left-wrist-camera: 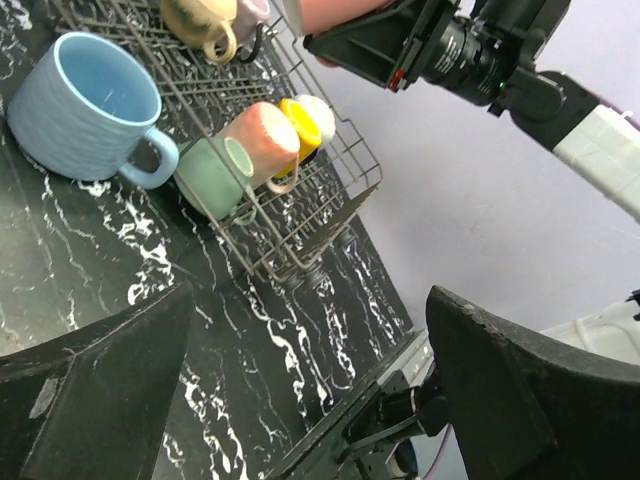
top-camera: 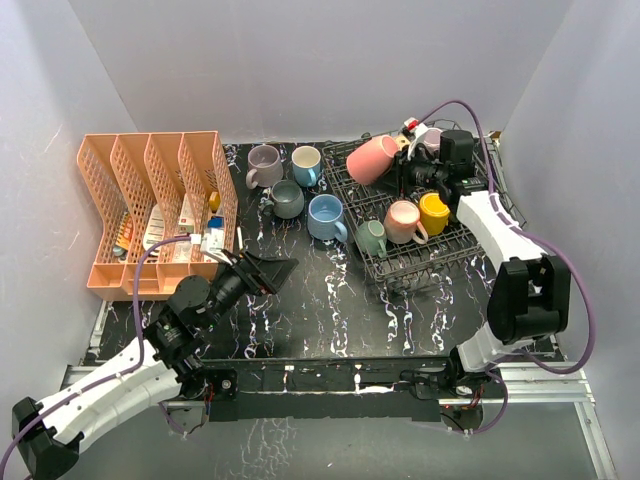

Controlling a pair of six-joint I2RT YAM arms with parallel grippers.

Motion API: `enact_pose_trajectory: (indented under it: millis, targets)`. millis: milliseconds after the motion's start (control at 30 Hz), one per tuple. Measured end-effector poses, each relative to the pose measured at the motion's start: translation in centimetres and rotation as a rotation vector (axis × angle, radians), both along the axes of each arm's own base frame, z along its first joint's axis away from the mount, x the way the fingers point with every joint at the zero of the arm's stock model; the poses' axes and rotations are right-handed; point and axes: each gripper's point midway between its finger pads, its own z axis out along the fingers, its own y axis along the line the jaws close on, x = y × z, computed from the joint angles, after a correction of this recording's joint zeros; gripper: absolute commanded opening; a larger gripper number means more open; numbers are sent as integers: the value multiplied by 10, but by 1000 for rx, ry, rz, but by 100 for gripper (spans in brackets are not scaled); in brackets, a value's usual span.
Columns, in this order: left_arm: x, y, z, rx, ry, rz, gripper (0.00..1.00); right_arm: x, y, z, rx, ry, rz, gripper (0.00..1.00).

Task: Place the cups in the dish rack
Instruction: Turn the cup upside down in the dish rack.

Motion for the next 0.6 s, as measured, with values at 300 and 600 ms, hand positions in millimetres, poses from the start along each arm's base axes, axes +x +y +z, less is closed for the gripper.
enact_pose_trajectory:
  millis: [300,600]
  targets:
    - [-8,9,-15,23,51,5,97,32,-13,-24,-100,5,-79,8]
    - [-10,12,-27,40,86,12,97,62,-19,-30,-140,-5,-125,8]
